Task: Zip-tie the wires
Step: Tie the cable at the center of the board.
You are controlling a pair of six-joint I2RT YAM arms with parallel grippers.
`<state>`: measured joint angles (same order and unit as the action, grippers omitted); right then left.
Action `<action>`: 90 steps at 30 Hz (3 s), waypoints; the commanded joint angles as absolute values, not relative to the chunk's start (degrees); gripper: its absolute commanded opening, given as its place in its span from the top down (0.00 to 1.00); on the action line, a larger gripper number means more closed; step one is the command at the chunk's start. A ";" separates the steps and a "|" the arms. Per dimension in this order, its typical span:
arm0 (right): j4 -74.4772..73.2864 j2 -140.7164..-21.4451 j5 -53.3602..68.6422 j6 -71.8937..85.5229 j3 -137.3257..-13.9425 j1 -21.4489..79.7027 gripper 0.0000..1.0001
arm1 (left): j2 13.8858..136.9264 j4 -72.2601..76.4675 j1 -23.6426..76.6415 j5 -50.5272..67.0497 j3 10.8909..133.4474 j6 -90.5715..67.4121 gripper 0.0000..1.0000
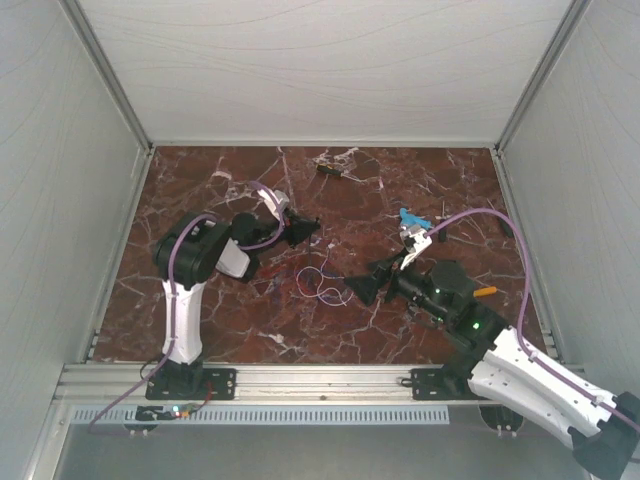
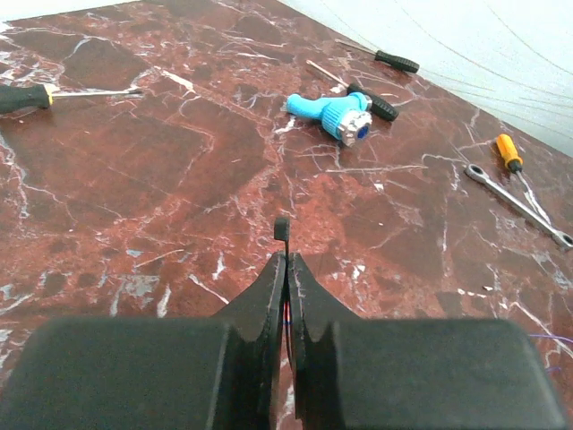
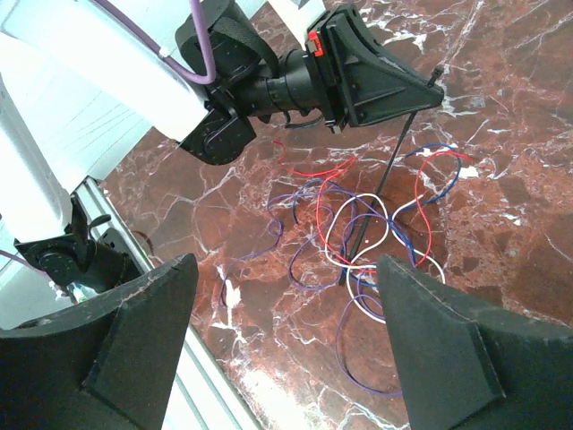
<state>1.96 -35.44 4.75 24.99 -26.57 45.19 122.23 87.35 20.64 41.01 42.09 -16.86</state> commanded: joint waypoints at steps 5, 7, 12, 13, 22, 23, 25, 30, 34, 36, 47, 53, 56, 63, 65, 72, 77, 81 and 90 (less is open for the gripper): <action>0.29 -32.65 4.98 26.36 -25.75 44.88 0.22 | 116.74 104.94 23.25 36.69 37.73 -17.13 1.00; 0.03 -32.52 4.98 26.51 -25.75 44.83 0.22 | 116.03 104.94 23.88 35.70 36.20 -17.77 1.00; -0.17 -32.28 5.13 26.91 -25.60 44.88 0.22 | 115.82 104.94 25.40 33.80 33.32 -18.24 1.00; -0.25 -32.26 5.21 26.96 -25.58 44.85 0.22 | 116.00 104.94 25.52 33.51 33.00 -18.23 1.00; -1.08 -32.51 5.60 27.33 -25.31 44.83 0.22 | 114.50 104.94 25.91 31.65 29.80 -22.03 1.00; -1.28 -32.58 5.62 27.33 -25.24 44.88 0.22 | 114.16 104.94 26.05 31.49 29.05 -22.24 1.00; -1.36 -32.73 5.94 27.46 -24.95 44.89 0.22 | 113.44 104.94 26.46 30.97 27.63 -22.41 1.00; -0.75 -33.67 8.13 27.86 -23.53 44.91 0.22 | 113.67 104.94 27.19 31.17 25.64 -24.35 1.00; -0.60 -35.94 11.30 27.60 -22.83 44.91 0.24 | 114.63 104.94 27.33 32.56 24.87 -24.36 1.00; -0.53 -37.13 12.42 27.60 -22.12 44.97 0.26 | 114.90 104.94 27.37 32.97 24.43 -24.63 1.00; 9.27 -48.79 18.24 26.86 -18.23 49.36 0.50 | 114.98 104.94 28.03 34.81 22.09 -24.38 1.00; 16.20 -58.98 16.49 25.02 -18.73 50.49 0.71 | 115.04 104.94 28.04 35.32 21.64 -24.09 1.00; 20.21 -62.75 14.45 22.64 -17.55 51.19 0.74 | 114.96 104.94 28.04 35.41 21.23 -24.04 1.00; 36.49 -68.09 -3.38 12.24 -11.35 63.90 0.74 | 114.18 104.94 28.04 35.83 20.42 -24.35 1.00; 41.44 -69.90 -8.12 9.39 -9.54 67.20 0.73 | 114.09 104.94 27.99 35.86 20.33 -24.54 1.00; 50.02 -75.00 -12.46 2.04 -6.57 72.18 0.70 | 114.53 104.94 28.04 35.82 19.98 -25.49 1.00; 55.50 -79.99 -14.46 -1.49 -7.05 74.98 0.68 | 114.07 104.94 28.04 36.05 19.39 -25.23 1.00; 62.74 -86.20 -16.96 -4.81 -7.41 76.37 0.65 | 114.05 104.94 27.97 36.76 19.25 -25.21 1.00; 79.95 -99.53 -27.48 -16.57 -7.54 81.80 0.55 | 114.21 104.94 27.61 37.53 19.06 -26.42 1.00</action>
<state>67.55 -94.19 -20.16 -9.08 -7.77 80.14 114.59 87.53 27.86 36.40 19.27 -25.78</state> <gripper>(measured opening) 0.435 0.003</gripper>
